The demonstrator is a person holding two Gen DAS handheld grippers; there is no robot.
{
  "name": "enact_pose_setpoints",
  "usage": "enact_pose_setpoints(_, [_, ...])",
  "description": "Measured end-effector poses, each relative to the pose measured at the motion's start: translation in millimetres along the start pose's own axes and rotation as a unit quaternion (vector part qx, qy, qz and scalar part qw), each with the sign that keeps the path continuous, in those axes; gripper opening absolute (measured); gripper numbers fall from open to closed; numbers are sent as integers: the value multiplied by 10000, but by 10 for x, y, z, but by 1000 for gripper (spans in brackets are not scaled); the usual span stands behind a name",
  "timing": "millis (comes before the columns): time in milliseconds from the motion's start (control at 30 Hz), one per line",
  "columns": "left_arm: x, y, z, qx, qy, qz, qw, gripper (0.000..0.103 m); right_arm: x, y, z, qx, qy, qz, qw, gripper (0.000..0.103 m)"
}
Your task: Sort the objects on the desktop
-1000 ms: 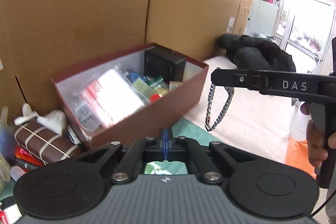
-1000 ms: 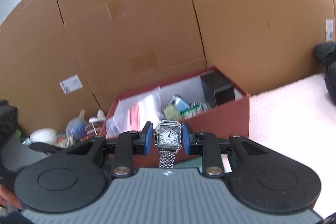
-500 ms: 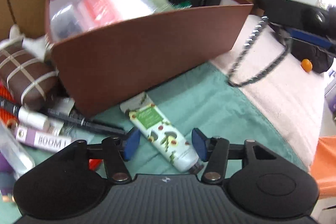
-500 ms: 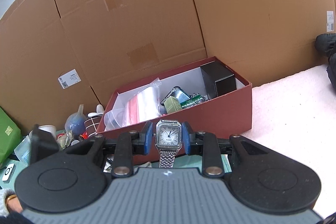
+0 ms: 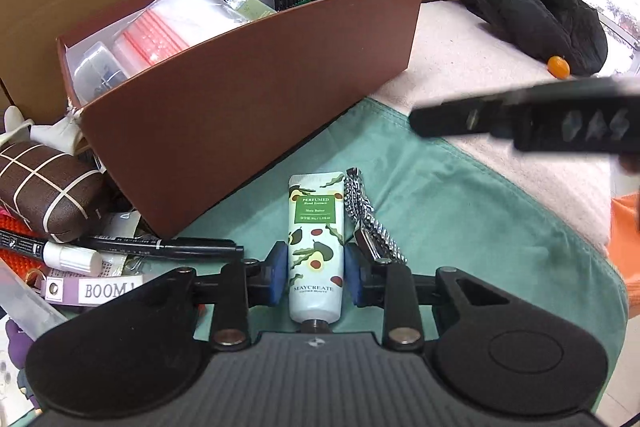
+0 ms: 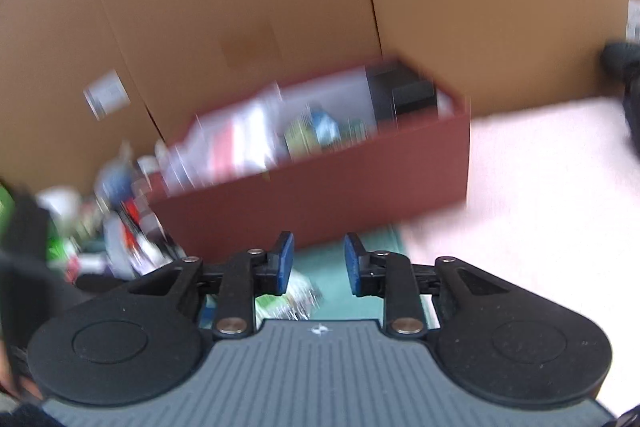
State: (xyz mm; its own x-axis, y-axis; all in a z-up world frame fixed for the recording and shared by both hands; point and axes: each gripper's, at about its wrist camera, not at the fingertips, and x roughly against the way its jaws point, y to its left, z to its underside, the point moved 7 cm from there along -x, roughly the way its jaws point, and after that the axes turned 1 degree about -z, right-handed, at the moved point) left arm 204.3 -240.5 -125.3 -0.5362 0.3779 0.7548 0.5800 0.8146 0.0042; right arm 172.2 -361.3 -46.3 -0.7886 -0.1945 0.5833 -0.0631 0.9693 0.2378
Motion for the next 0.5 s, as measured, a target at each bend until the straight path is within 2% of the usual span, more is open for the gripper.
enact_pose_setpoints(133, [99,110,81,-48,30,60,10000,32,-212,5,323,-87,447,-156,9988,32])
enact_pose_setpoints(200, [128,188,106,17,35,77,10000,32,-238,62,441,-6,545,-261,9982,47])
enact_pose_setpoints(300, [138,303,127,133,17,91,9999,32,-237,212,579,403,572,-284,9971,60])
enact_pose_setpoints(400, [152,344,146,228,4,120,9997,31,-269,380,667,761,645,-331,9945,61])
enact_pose_setpoints(500, [144,379,156,176,-67,-35,9998,31,-368,491,691,920,686,-285,9930,58])
